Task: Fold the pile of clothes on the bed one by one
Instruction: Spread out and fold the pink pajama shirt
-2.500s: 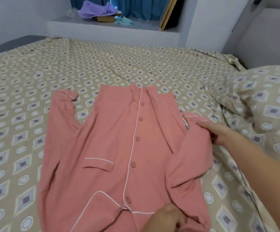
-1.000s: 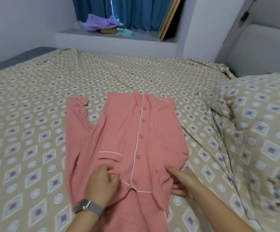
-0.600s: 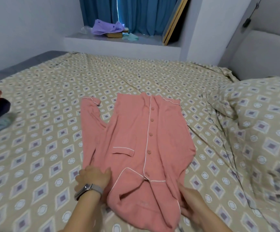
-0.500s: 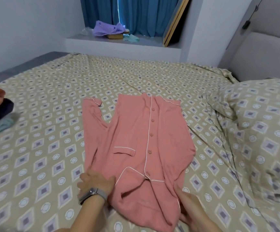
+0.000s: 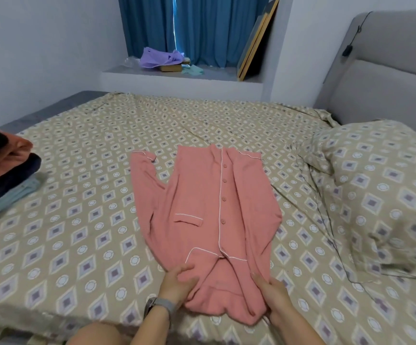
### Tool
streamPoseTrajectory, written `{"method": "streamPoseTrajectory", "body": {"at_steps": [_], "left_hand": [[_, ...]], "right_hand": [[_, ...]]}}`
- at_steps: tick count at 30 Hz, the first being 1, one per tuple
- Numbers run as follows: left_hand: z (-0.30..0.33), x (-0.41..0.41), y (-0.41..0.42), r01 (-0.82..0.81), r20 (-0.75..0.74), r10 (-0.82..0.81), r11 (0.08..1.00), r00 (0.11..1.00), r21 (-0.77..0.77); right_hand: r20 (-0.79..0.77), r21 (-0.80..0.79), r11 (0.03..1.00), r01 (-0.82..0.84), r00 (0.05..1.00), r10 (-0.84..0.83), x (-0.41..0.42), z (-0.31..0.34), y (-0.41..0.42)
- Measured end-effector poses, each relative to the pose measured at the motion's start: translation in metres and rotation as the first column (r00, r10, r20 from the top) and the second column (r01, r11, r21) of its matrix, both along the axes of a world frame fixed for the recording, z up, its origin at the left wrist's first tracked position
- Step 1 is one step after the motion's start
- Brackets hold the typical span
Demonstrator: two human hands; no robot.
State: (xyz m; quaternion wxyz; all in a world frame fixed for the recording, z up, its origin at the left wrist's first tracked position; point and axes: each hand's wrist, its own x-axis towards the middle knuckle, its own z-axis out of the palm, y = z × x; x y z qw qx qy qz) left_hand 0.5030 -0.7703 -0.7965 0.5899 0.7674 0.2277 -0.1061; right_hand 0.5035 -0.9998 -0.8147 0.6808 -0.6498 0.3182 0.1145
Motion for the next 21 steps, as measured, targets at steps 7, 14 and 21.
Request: {"method": "streamPoseTrajectory", "body": {"at_steps": [7,14,21], "left_hand": [[0.007,-0.045,-0.005,-0.018,-0.005,0.018,1.000,1.000,0.009],[0.011,-0.078,0.004,0.000,-0.079,0.005,0.998,0.997,0.065],[0.028,-0.046,0.032,0.040,-0.070,-0.019,0.951,0.997,0.305]], "right_hand": [[-0.010,-0.008,0.999,-0.032,0.999,0.032,-0.038,0.000,-0.015],[-0.006,-0.127,0.977,-0.170,0.985,0.170,-0.069,-0.004,-0.015],[0.094,-0.573,0.815,-0.087,0.981,0.171,-0.041,0.058,-0.010]]}}
